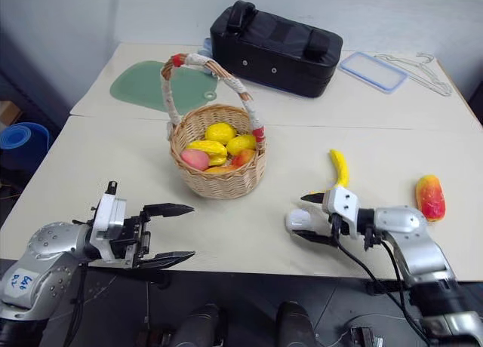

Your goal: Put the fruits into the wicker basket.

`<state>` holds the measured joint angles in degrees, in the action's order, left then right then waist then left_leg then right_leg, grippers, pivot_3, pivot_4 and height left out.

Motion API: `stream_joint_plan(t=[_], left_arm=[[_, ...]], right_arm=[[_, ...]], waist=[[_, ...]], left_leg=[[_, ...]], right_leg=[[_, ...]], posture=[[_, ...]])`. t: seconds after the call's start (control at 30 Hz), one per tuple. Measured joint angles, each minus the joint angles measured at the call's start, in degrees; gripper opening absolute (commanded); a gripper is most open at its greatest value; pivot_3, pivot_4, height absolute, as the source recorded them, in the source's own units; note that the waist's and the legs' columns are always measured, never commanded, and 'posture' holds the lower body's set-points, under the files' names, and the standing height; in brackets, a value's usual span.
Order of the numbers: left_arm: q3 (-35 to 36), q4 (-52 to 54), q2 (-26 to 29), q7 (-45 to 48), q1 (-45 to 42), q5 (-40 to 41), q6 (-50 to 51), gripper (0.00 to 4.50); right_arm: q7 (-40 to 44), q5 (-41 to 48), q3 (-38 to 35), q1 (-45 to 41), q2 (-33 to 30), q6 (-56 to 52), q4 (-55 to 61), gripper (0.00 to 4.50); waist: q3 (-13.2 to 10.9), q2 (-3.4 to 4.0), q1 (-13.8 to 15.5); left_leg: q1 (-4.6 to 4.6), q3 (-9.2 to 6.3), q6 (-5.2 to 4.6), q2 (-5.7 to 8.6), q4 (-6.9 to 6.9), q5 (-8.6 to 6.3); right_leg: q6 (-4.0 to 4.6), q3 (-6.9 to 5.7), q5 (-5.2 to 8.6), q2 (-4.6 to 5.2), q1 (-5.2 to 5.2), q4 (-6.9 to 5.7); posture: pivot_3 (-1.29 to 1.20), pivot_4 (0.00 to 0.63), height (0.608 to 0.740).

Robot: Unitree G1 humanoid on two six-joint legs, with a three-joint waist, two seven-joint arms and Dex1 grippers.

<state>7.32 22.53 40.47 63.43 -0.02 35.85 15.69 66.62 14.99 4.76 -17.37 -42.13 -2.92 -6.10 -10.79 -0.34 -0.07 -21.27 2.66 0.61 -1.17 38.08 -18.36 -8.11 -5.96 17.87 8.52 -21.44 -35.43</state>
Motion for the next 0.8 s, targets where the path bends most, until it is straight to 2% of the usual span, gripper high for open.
stream_joint_plan(t=[0.07,0.13,0.3,0.33,0.43,0.5,0.57,0.67,0.7,0.8], left_arm=[[-0.6,-0.01,-0.02,0.02,0.02,-0.17,-0.08,4.5],[-0.8,-0.02,0.05,0.12,-0.04,-0.38,-0.22,4.5],[-1.54,-0.05,0.83,1.31,-0.04,-1.74,-1.52,4.5],[-1.66,-0.05,0.83,1.33,0.02,-1.86,-1.54,4.5],[-1.95,-0.03,0.84,1.44,0.1,-2.09,-1.45,4.5],[-2.37,0.01,0.82,1.57,-0.06,-2.08,-1.34,4.5],[-3.43,0.54,0.11,1.41,-1.51,-1.78,-0.85,4.5],[-3.62,1.61,-0.34,0.85,-2.0,-0.36,0.58,4.5],[-3.77,1.71,-0.37,0.78,-2.26,-0.07,0.8,4.5],[-3.98,2.03,-1.79,-0.11,-4.58,1.15,2.02,4.5]], right_arm=[[1.18,-0.94,1.43,-1.4,0.32,0.1,-2.48,4.48],[1.69,-1.03,1.71,-2.18,1.35,0.21,-3.53,4.1],[3.41,-0.22,1.62,-1.77,2.19,-0.57,-3.57,2.5],[3.7,0.66,1.23,-0.91,2.19,-1.36,-2.79,2.33],[2.89,5.49,-2.27,4.23,2.16,-5.85,2.33,2.35],[0.66,9.57,-7.51,7.92,1.97,-8.99,7.01,2.35],[-2.75,14.68,-18.33,14.34,0.39,-12.43,13.07,2.35],[-7.59,19.05,-34.05,18.98,-2.9,-16.24,15.0,2.35],[-8.2,19.12,-37.35,19.84,-3.75,-15.69,14.45,2.35],[-11.12,14.68,-46.79,20.57,-8.22,-7.49,0.32,2.35]], waist=[[0.0,0.0,0.01],[0.0,0.0,0.06],[0.0,0.0,0.06],[0.0,0.0,0.11],[-0.01,0.01,0.34],[-0.01,0.02,0.52],[-0.04,0.08,1.53],[-0.04,0.08,1.68],[-0.04,0.08,1.63],[-0.04,0.08,1.62]], left_leg=[[0.0,0.01,0.0,0.0,0.0,0.0],[-0.01,0.01,0.0,0.0,0.01,0.0],[-0.01,0.01,0.0,0.0,0.01,0.0],[-0.01,0.0,0.0,0.0,0.01,0.0],[-0.04,-0.02,0.0,0.0,0.0,-0.02],[-0.04,-0.01,0.0,0.01,0.01,-0.03],[-0.08,-0.01,-0.04,0.04,0.02,-0.06],[-0.05,0.03,-0.08,0.05,0.03,-0.08],[-0.05,0.04,-0.08,0.03,0.02,-0.08],[0.0,0.18,-0.12,0.06,0.0,-0.09]], right_leg=[[0.0,0.01,0.0,0.0,0.0,0.01],[0.0,0.01,0.0,0.01,0.0,0.01],[0.0,0.0,0.0,0.01,0.0,0.01],[0.0,0.0,0.0,0.01,0.0,0.01],[0.0,-0.01,0.0,0.01,0.0,0.02],[0.0,0.0,0.0,0.02,0.01,0.03],[-0.01,0.0,0.0,0.05,0.01,0.09],[-0.04,0.02,-0.02,0.04,0.11,0.26],[-0.04,0.01,-0.02,0.01,0.12,0.3],[-0.03,0.06,-0.02,0.01,0.21,0.49]], posture=[[0.0,0.15,0.74],[0.0,0.15,0.74],[0.0,0.15,0.74],[0.0,0.15,0.74],[0.0,0.15,0.74],[0.0,0.15,0.74],[0.0,0.15,0.74],[0.0,0.15,0.74],[0.0,0.15,0.74],[0.0,0.15,0.74]])
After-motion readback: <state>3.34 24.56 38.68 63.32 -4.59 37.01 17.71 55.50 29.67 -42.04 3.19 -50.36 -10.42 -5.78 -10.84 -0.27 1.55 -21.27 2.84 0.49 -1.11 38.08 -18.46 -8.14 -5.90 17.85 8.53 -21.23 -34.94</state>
